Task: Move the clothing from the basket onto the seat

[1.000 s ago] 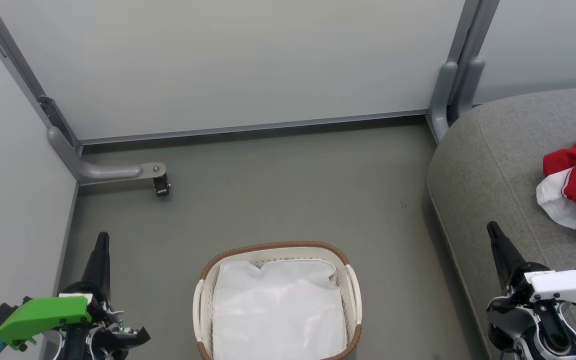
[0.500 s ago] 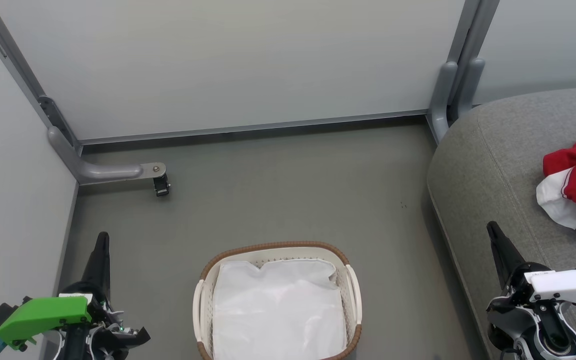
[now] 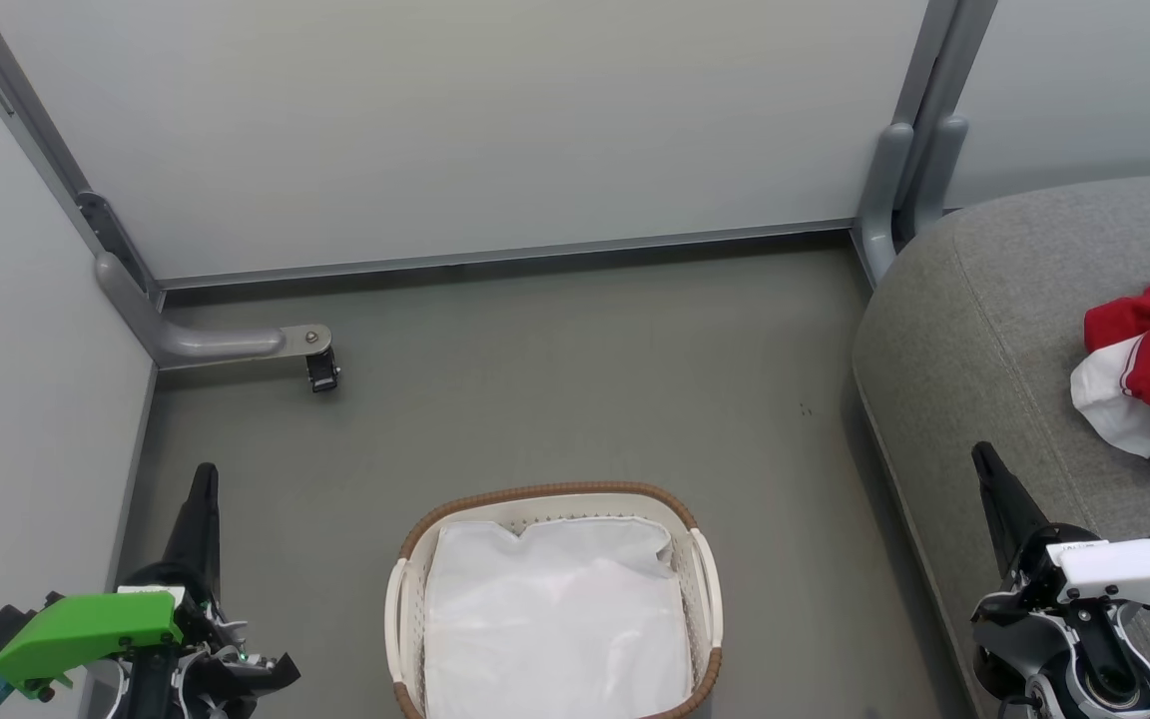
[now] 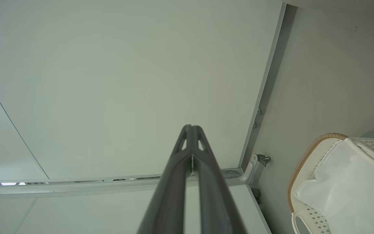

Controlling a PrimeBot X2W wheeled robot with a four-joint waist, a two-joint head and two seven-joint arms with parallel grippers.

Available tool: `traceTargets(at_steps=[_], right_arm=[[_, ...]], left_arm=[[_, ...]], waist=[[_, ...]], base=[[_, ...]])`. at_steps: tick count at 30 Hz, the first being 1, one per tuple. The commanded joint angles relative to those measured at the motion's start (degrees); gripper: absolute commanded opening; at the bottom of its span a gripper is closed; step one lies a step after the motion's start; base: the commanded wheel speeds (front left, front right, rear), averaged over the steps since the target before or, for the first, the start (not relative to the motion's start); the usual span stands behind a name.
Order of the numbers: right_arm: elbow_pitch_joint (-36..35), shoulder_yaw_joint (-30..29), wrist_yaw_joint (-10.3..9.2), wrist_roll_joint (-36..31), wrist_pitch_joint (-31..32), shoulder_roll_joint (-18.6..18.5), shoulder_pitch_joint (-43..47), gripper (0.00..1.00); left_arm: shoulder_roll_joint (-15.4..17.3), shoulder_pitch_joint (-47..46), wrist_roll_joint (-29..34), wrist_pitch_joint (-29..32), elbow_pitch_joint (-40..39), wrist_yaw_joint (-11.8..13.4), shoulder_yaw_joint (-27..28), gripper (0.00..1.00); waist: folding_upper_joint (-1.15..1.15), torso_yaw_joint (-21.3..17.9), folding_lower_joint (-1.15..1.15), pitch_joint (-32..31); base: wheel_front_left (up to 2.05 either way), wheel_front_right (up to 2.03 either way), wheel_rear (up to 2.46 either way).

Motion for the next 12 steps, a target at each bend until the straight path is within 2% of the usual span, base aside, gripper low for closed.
traceTargets(at_steps=[1, 12], right_arm=[[-0.18, -0.09, -0.04, 0.22, 0.06, -0.34, 0.62, 0.00], [-0.18, -0.09, -0.04, 0.22, 0.06, -0.34, 0.62, 0.00]], left_arm=[[0.38, -0.60, -0.18, 0.18, -0.10, -0.27, 0.12, 0.00], [0.38, -0.60, -0.18, 0.18, -0.10, -0.27, 0.12, 0.00]], waist=[[0.00, 0.00, 0.00, 0.00], [0.00, 0.00, 0.00, 0.00]], base=[[0.00, 0.00, 0.00], [0.00, 0.00, 0.00]])
